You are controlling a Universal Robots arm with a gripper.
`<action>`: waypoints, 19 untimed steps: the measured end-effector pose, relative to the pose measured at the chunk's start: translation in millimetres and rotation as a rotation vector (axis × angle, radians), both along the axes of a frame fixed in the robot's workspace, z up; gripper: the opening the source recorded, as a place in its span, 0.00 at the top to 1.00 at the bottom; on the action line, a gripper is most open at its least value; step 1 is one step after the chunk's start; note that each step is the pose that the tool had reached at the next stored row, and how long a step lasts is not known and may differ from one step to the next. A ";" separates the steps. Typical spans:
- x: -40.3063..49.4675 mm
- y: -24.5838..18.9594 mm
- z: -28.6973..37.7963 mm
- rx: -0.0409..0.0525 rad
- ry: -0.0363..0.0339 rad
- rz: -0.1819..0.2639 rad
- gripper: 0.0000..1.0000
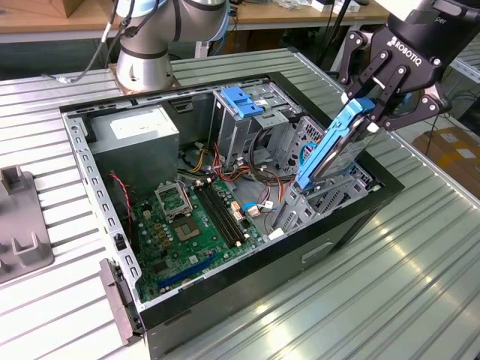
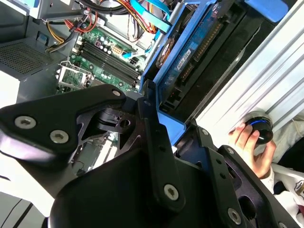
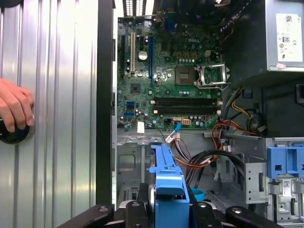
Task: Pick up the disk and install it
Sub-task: 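Pick up the disk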
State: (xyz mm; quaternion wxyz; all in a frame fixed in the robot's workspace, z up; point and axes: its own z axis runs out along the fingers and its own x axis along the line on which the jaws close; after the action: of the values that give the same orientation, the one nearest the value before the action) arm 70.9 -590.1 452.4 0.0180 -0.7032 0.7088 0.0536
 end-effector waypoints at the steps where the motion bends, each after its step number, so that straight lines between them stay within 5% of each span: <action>1: 0.1 0.0 -0.4 -0.0001 0.0001 0.000 0.63; 19: 0.9 -3.4 -10.5 -0.0001 0.0001 0.000 0.63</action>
State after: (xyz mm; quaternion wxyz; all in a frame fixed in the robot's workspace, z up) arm 71.9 -593.5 441.8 0.0179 -0.7032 0.7088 0.0536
